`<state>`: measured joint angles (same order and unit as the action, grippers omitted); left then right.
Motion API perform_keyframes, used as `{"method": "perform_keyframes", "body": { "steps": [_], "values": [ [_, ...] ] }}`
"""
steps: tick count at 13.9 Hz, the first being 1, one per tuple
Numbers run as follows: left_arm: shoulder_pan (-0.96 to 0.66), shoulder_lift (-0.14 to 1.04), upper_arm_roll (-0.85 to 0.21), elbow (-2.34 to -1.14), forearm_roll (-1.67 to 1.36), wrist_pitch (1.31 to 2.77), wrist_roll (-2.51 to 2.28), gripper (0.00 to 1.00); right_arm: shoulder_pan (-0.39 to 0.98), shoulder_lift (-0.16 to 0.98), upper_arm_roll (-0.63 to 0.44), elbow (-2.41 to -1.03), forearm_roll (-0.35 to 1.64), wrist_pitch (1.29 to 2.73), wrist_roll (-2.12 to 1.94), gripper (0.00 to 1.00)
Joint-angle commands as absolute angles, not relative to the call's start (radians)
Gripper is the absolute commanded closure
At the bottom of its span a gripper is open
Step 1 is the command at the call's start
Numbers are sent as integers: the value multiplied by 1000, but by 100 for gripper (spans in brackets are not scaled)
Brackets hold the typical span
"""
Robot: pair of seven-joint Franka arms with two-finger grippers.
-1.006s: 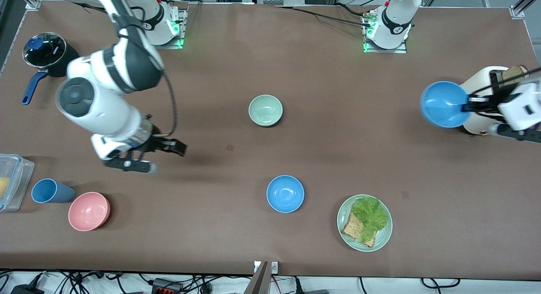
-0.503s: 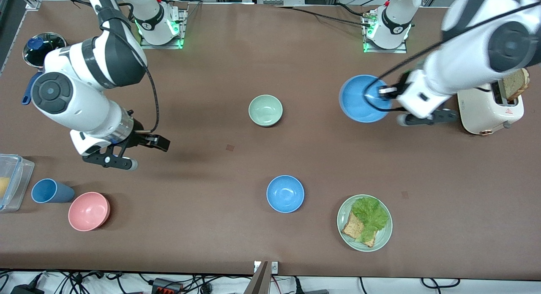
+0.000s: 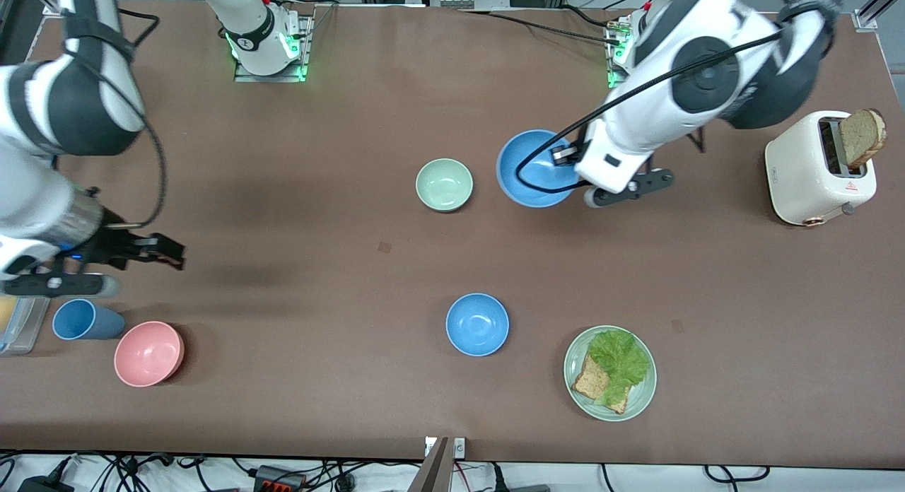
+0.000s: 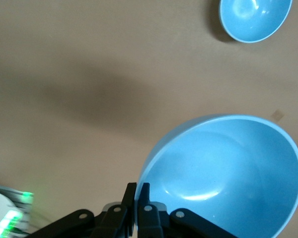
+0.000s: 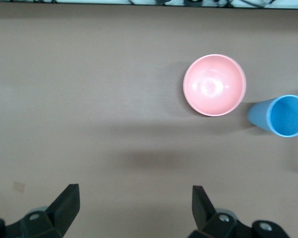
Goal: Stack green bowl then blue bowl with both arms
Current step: 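Move the blue bowl over the green bowl with the left gripper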
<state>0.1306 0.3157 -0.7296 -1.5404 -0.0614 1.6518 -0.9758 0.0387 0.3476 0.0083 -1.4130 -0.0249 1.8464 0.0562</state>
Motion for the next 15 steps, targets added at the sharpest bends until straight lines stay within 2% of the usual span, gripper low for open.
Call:
{"method": "perform_keyframes", "body": {
  "steps": [1, 4, 6, 10, 12, 15],
  "values": [
    [51, 362, -729, -1529, -64, 1710, -1113, 96, 5, 293, 14, -1379, -21, 1751, 25, 0],
    [-26, 445, -727, -1529, -46, 1768, -1114, 95, -43, 285, 14, -1328, -20, 1681, -3, 0],
    [-84, 500, -718, -1539, -2, 1825, -1124, 99, -60, 265, 11, -1328, -21, 1681, -63, 0],
    [-159, 600, -716, -1543, 102, 1905, -1132, 99, -60, 215, -5, -1356, -21, 1597, -57, 0],
    [-181, 649, -715, -1543, 187, 1942, -1149, 99, -60, 174, -3, -1419, -21, 1615, -57, 0],
    [-179, 666, -715, -1575, 238, 1960, -1154, 100, -57, 31, -2, -1636, -29, 1728, -57, 0]
  ]
}}
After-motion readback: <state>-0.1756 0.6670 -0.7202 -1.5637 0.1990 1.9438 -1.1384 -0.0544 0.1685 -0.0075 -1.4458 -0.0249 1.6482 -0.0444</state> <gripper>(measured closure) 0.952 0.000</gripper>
